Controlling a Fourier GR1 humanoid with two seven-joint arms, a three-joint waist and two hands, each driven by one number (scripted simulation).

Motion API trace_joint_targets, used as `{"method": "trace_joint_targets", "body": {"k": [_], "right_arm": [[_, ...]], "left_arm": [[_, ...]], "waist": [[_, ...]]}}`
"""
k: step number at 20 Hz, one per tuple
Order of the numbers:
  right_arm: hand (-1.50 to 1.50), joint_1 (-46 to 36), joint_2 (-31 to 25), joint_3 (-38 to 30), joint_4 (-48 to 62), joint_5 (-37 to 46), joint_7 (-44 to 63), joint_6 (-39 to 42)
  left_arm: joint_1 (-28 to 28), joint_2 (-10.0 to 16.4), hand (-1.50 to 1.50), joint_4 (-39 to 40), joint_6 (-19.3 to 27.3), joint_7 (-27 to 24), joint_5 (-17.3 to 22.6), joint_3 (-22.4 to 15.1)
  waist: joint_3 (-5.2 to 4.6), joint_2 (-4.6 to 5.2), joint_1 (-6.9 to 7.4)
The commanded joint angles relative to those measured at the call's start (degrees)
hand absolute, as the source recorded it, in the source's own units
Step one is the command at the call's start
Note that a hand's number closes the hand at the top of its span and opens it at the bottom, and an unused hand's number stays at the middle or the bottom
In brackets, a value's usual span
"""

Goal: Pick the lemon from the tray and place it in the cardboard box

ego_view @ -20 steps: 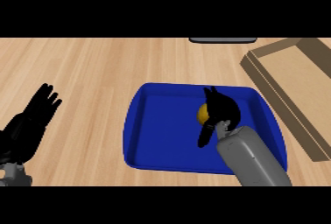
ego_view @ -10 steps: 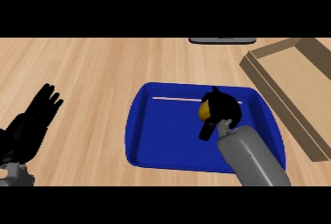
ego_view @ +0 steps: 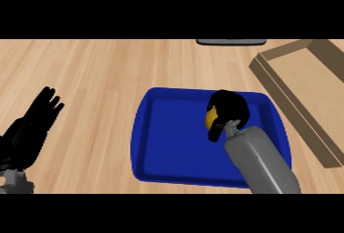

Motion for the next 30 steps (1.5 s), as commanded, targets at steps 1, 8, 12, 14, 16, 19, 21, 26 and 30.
{"method": "trace_joint_targets", "body": {"k": [1, 8, 12, 14, 16, 19, 21, 26, 30], "right_arm": [[1.50, 0.8, -1.3, -1.1, -3.6, -0.3, -1.5, 4.8], [1.50, -11.3, -8.0, -9.8, 21.2, 1.0, -18.2, -5.2], [1.50, -8.7, -8.4, -7.8, 13.5, 3.9, -15.2, -5.1], [1.50, -11.7, -7.5, -7.3, 11.8, 5.4, -12.7, -5.3], [1.50, -11.0, -9.2, -7.9, 6.3, 4.5, -14.1, -4.7], [1.50, -15.7, -7.7, -6.8, 2.2, 6.0, -9.7, -2.1], [1.50, -18.3, -9.2, -8.1, -3.4, 6.4, -7.2, -1.5], [1.50, -20.2, -8.7, -8.4, -14.5, 10.2, 2.1, -0.7], [1.50, -22.9, -14.0, -14.0, -16.2, 10.5, 4.0, 2.1]], "left_arm": [[-1.5, -1.1, 0.00, 1.6, 0.4, -0.3, -1.9, -0.8], [0.1, -2.0, 0.00, 0.5, 0.1, -1.7, -2.3, -0.8], [-1.8, -3.6, 0.00, 0.3, 2.5, 0.6, -3.6, -2.1], [0.5, 0.8, 0.00, 2.7, -3.5, -1.8, 1.3, 3.2], [-1.2, -1.1, 0.00, 2.2, -1.3, -0.7, -0.7, 0.8], [-1.0, -2.1, 0.00, -2.8, 1.5, 3.4, -1.7, -0.5], [-1.6, 0.3, 0.00, 0.8, -1.4, 1.7, 0.3, 2.0], [-0.9, -0.7, 0.00, 0.9, -1.1, 0.6, -0.7, 1.2], [-2.1, -0.9, 0.00, 0.0, 0.3, 1.7, -1.2, 1.3]], "waist": [[0.13, 0.21, -0.13], [0.15, 0.51, 0.73], [0.14, 0.24, -0.06], [0.11, 0.21, 0.20], [0.12, 0.12, -0.24], [0.14, 0.01, 0.01], [0.09, -0.12, -0.54], [0.08, -0.24, -0.90], [0.12, 0.03, -0.51]]}}
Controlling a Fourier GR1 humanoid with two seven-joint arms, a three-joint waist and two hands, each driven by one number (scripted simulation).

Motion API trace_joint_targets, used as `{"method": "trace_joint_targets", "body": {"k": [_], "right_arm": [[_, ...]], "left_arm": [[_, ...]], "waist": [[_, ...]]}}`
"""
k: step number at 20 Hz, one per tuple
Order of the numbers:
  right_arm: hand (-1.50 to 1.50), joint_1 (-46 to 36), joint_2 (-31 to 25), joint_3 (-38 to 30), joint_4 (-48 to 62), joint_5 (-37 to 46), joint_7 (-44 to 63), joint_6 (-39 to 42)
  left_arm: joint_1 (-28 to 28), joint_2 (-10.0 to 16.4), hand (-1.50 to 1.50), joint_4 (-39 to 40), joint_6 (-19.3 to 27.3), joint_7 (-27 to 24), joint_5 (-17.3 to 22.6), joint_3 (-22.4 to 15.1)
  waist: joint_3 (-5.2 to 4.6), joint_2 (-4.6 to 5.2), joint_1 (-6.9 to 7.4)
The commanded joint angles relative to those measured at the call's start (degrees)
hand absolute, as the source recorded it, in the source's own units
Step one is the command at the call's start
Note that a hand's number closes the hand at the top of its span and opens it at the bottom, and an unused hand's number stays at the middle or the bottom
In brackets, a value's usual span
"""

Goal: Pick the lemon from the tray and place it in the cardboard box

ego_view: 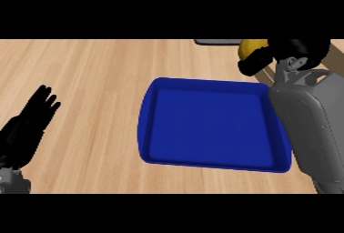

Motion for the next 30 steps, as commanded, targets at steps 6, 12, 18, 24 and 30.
{"method": "trace_joint_targets", "body": {"k": [6, 12, 18, 24, 30], "right_arm": [[1.50, 1.3, -6.6, -7.1, -4.0, 3.2, 2.7, -0.8], [1.50, -1.6, -13.5, -12.4, 4.3, 1.0, -4.5, 1.4], [1.50, 0.9, -14.7, -13.6, 12.1, 1.6, -13.4, -7.6], [1.50, 7.6, -14.3, -15.9, 14.4, 0.4, -18.8, -14.0], [1.50, 5.0, -15.7, -20.1, 33.4, -2.0, -27.9, -20.3]], "left_arm": [[4.2, -1.3, 0.00, -4.0, -0.9, -0.1, -0.2, -0.9], [2.2, -1.3, 0.00, -2.4, -0.6, -0.5, -0.5, -0.2], [-1.6, -0.6, 0.00, -0.5, -0.2, 1.6, -0.9, -0.2], [0.8, 0.0, 0.00, 3.0, -3.5, -3.4, -0.2, 1.6], [1.0, -2.3, 0.00, 0.0, -0.8, -1.8, -2.6, -1.1]], "waist": [[0.04, 0.22, 0.55], [0.03, 0.37, 0.77], [0.04, 0.45, 0.89], [0.03, 0.37, 0.61], [0.06, 0.68, 1.35]]}}
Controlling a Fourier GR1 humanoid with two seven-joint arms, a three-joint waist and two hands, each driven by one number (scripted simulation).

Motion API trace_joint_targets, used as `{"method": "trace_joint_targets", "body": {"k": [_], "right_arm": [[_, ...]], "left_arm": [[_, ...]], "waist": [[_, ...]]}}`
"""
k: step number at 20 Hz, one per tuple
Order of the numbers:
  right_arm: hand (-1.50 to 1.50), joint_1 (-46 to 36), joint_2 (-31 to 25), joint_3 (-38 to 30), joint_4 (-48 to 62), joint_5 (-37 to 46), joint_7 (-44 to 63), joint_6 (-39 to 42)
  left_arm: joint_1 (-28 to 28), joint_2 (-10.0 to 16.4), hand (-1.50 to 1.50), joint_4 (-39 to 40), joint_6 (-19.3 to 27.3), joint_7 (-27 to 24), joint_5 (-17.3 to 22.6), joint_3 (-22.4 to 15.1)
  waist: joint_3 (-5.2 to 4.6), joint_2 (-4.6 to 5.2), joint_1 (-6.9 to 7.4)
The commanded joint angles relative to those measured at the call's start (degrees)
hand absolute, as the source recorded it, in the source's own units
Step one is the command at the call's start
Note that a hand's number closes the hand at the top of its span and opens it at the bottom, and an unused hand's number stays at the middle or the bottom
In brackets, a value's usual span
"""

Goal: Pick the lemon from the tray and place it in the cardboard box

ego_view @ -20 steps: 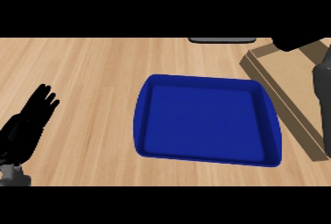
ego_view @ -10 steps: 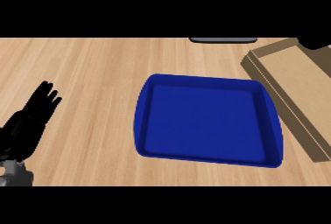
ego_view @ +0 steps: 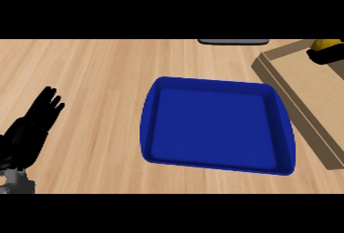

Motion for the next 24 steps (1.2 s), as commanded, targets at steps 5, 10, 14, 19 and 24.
{"method": "trace_joint_targets", "body": {"k": [5, 10, 14, 19, 24], "right_arm": [[-1.50, 2.0, 2.4, -4.2, 10.3, -3.0, 3.6, 0.6], [-1.50, 5.5, 2.7, -5.0, 12.7, -7.0, -7.6, -2.2], [-1.50, 3.6, 2.8, -8.0, 11.0, -9.9, -10.4, -7.4], [-1.50, 1.6, 4.2, -18.3, 7.5, -20.0, -11.3, -14.0], [-1.50, 7.4, 3.3, -24.8, 4.9, -28.5, -16.9, -14.5]], "left_arm": [[-1.5, -2.6, 0.00, -0.1, 2.9, 0.0, -2.5, -2.0], [1.6, 0.4, 0.00, 4.2, -2.7, -4.5, 0.4, 1.7], [2.2, 1.4, 0.00, -1.3, -2.7, -0.3, 1.6, 1.8], [-0.4, 0.1, 0.00, 1.8, -0.1, -1.0, -1.0, 0.7], [-1.0, 1.0, 0.00, -1.2, -0.4, 2.1, 0.8, 1.4]], "waist": [[0.00, 0.02, -0.30], [-0.02, -0.06, -0.34], [0.02, -0.21, -0.04], [0.04, -0.17, -0.90], [0.04, -0.26, -0.91]]}}
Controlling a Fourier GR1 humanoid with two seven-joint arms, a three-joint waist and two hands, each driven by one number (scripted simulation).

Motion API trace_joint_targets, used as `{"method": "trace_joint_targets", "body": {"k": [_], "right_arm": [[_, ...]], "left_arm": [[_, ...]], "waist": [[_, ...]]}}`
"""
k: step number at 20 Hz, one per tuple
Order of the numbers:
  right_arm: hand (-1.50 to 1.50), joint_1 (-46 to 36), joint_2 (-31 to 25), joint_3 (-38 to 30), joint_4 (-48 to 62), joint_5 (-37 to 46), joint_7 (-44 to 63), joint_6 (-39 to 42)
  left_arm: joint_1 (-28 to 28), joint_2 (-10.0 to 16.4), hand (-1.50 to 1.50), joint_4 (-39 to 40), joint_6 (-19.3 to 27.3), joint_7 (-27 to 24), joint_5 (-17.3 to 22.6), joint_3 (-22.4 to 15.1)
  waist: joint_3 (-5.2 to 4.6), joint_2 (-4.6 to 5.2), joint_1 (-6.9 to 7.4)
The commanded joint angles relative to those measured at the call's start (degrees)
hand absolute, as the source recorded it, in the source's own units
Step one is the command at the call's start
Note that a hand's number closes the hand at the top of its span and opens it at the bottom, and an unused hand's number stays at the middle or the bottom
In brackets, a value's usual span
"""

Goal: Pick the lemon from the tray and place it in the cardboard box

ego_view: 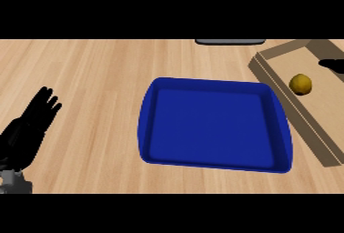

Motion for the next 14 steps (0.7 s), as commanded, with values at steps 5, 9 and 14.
{"method": "trace_joint_targets", "body": {"k": [5, 9, 14], "right_arm": [[-1.50, 8.9, -2.3, -7.7, -12.1, -11.6, 2.6, 3.9], [-1.50, 10.5, -9.7, -12.5, -9.4, -19.2, 0.0, 12.1], [-1.50, 16.1, -12.3, -12.5, -6.8, -22.7, -5.8, 14.2]], "left_arm": [[2.2, 0.1, 0.00, -1.8, -0.9, 0.7, 1.0, 0.7], [-1.6, -0.3, 0.00, 2.4, 0.2, -0.7, -0.4, 0.5], [0.3, -0.9, 0.00, 0.0, 0.5, -0.7, -2.3, -0.8]], "waist": [[-0.05, -0.13, -0.24], [-0.03, 0.08, -0.33], [-0.02, 0.15, 0.36]]}}
